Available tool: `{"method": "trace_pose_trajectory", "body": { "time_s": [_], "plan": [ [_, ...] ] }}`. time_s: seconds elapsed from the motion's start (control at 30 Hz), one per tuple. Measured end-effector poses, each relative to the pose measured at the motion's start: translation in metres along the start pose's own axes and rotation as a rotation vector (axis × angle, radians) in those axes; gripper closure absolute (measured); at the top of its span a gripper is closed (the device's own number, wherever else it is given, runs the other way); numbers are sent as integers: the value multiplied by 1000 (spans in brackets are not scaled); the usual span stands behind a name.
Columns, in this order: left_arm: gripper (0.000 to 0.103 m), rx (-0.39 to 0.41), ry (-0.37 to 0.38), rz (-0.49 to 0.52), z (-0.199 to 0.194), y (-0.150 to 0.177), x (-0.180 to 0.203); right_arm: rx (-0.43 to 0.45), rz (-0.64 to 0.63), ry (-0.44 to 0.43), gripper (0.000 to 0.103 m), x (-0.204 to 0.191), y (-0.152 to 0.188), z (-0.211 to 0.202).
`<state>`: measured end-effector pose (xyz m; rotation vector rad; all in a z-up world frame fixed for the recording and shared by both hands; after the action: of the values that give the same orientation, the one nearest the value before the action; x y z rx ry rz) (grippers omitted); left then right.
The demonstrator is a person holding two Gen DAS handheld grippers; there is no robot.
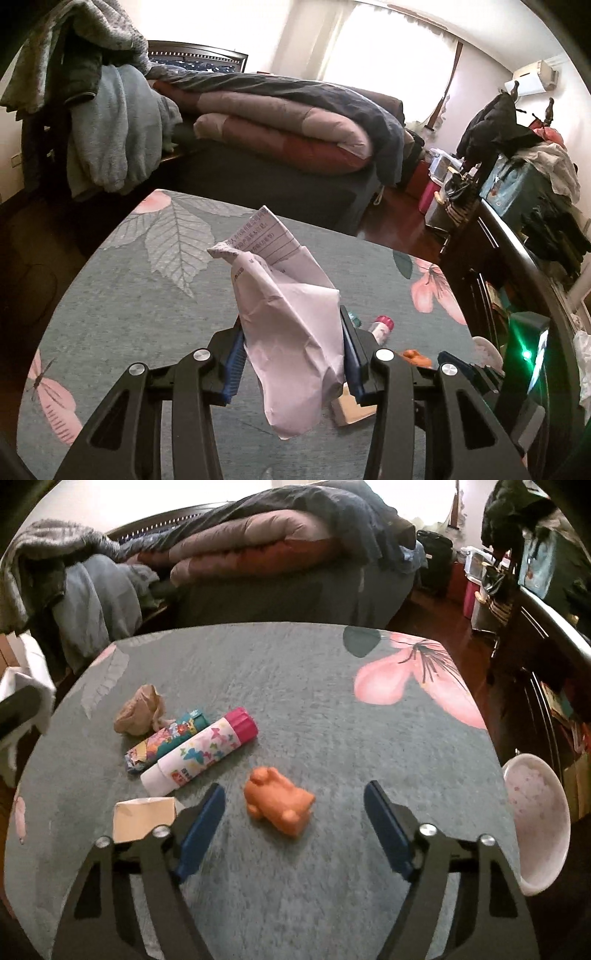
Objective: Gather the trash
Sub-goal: 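Grasp the orange toy figure with the right tool while the left tool holds the paper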
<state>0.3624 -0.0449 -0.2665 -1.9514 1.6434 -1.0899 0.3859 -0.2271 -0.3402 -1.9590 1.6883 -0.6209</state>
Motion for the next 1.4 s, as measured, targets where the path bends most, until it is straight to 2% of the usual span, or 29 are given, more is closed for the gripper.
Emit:
{"method": "trace_pose_trajectory", "body": {
  "time_s": [0.03,0.1,0.27,0.53,0.8,1.4],
  "plan": [
    [58,2,-2,0,-1,0,-1,-8,-9,3,47,-2,1,3],
    [58,2,-5,-1,-2,0,-3,-19,-19,-8,65,-5,2,5],
    [58,3,-4,-4,-6,0,-3,-2,-9,-2,65,-1,7,-11],
    [58,26,24,29,-26,0,20,72,69,-23,65,23,21,-67],
    [57,44,94,102,-45,4,73,114,131,-8,65,55,46,-111],
    [57,15,261,304,-42,34,208,144,316,135,65,162,102,-156]
  ]
}}
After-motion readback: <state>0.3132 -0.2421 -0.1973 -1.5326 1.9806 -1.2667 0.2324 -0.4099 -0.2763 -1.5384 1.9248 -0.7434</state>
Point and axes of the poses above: each gripper's, at about its wrist camera, not at the fingertips, and z roughly the way its jaws point, x to its right, y to its underside, the point moved 6 cm from there along z, roughly the way its jaws point, and after that the axes turned 5 degrees about -z, right-handed, at the moved point
